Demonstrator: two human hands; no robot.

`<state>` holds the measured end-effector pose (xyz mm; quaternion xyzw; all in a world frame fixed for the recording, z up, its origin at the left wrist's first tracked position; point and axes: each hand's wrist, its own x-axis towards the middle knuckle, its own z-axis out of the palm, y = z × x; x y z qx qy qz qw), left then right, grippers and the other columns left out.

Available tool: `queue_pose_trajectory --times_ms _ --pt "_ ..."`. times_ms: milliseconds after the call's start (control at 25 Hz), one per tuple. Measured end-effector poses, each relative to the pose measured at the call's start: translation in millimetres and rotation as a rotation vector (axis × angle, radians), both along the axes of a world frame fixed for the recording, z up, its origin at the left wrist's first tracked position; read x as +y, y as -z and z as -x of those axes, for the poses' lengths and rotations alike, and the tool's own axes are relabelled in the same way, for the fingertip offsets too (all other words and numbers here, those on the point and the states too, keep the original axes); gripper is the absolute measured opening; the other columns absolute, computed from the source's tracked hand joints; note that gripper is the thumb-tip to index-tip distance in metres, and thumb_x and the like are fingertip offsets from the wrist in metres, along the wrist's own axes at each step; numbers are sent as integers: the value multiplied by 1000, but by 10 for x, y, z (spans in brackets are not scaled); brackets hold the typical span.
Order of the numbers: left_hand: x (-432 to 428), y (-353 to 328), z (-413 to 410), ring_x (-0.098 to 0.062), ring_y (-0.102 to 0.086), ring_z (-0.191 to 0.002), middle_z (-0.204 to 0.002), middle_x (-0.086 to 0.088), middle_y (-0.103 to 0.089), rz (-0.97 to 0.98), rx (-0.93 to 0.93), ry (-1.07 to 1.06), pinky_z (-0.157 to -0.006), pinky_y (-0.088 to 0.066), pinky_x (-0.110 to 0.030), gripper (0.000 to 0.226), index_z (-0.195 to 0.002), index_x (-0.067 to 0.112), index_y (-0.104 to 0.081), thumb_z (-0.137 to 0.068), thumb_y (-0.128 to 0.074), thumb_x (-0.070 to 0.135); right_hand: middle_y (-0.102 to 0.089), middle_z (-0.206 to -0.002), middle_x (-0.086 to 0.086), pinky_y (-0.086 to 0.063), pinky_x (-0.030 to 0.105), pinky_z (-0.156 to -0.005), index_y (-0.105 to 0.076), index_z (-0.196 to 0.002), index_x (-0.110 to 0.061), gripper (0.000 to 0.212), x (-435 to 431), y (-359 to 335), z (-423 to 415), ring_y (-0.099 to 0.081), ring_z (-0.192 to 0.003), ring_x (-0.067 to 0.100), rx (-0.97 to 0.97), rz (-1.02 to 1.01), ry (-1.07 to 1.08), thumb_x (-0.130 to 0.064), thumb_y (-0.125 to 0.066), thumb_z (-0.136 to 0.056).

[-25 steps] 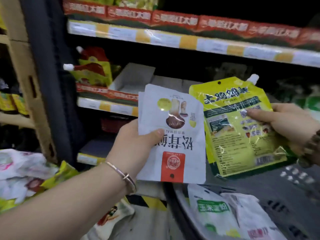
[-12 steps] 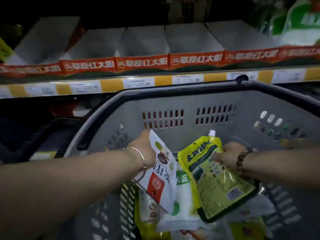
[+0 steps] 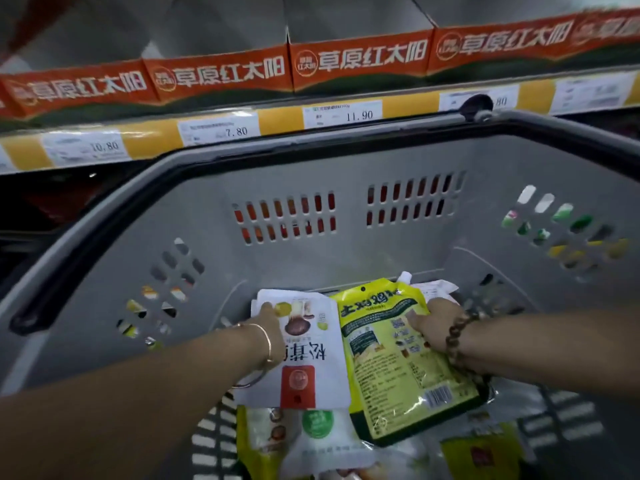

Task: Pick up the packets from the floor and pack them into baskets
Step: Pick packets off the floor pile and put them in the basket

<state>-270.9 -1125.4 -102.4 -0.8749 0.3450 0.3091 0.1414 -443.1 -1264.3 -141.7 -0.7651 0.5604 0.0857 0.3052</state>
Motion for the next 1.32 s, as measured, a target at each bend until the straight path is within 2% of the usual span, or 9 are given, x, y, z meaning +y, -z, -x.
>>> queue_pose_trajectory --times_ms 120,200,280,400,520,720,1080,1240,1320 --pt "64 36 4 -38 -26 -135 -151 -19 -10 -89 -136 109 -108 -27 -41 69 -145 14 -12 -90 -53 23 -55 -90 11 -45 30 -85 -55 -98 -6 27 -59 74 -34 -57 -103 29 -57 63 62 -30 -57 -88" --pt "70 106 80 -38 -17 -139 -154 -15 7 110 -97 179 -110 -24 -46 75 -145 23 -14 -85 -58 36 -47 -127 15 -42 36 -99 -44 -127 -9 55 -29 23 -40 -47 -122 30 -67 174 -74 -34 -62 -81" --pt "12 146 224 -35 2 -144 -156 -8 16 203 99 225 -114 -18 -48 87 -148 29 -4 -83 -55 56 -13 -155 5 -20 40 -115 -18 -147 -19 77 77 -33 -27 -19 -142 24 -37 243 -388 -44 -57 -86" --pt "-13 200 334 -33 26 -140 -152 -2 31 -22 85 448 -112 -10 -61 103 -148 30 15 -79 -51 68 20 -156 -3 8 48 -114 9 -149 -31 80 225 -6 14 16 -144 16 131 175 -718 -62 -35 -90" --pt "66 229 290 -36 32 -136 -150 -3 35 -180 36 549 -112 -7 -62 104 -146 25 20 -82 -52 65 29 -153 -6 9 53 -112 18 -147 -33 79 234 68 42 23 -142 16 264 96 -751 -67 -25 -90" --pt "137 332 272 -35 34 -135 -149 -5 37 -111 34 512 -113 4 -52 101 -145 22 23 -85 -45 66 35 -149 -3 11 57 -111 23 -145 -31 93 300 107 -74 27 -140 20 383 58 -737 -78 -26 -81" --pt "31 22 248 -32 7 -145 -156 -10 19 -106 53 502 -117 -10 -47 111 -147 9 17 -82 -56 60 11 -158 10 -1 49 -118 10 -150 -21 96 371 -135 -210 3 -145 31 494 185 -821 -76 -32 -82" --pt "-25 -521 123 -29 -50 -120 -136 -15 -49 121 -11 571 -98 -43 -35 66 -132 4 -45 -85 -60 47 -31 -150 8 -32 39 -109 -20 -147 -22 62 352 -670 -413 -37 -134 26 276 303 -852 -50 -39 -95" --pt "76 -877 24 -28 -56 -110 -124 -13 -58 301 -65 523 -87 -45 -30 49 -122 6 -52 -87 -59 41 -35 -148 6 -37 32 -103 -23 -146 -25 57 425 -1040 -522 -42 -130 23 126 388 -830 -43 -42 -96"
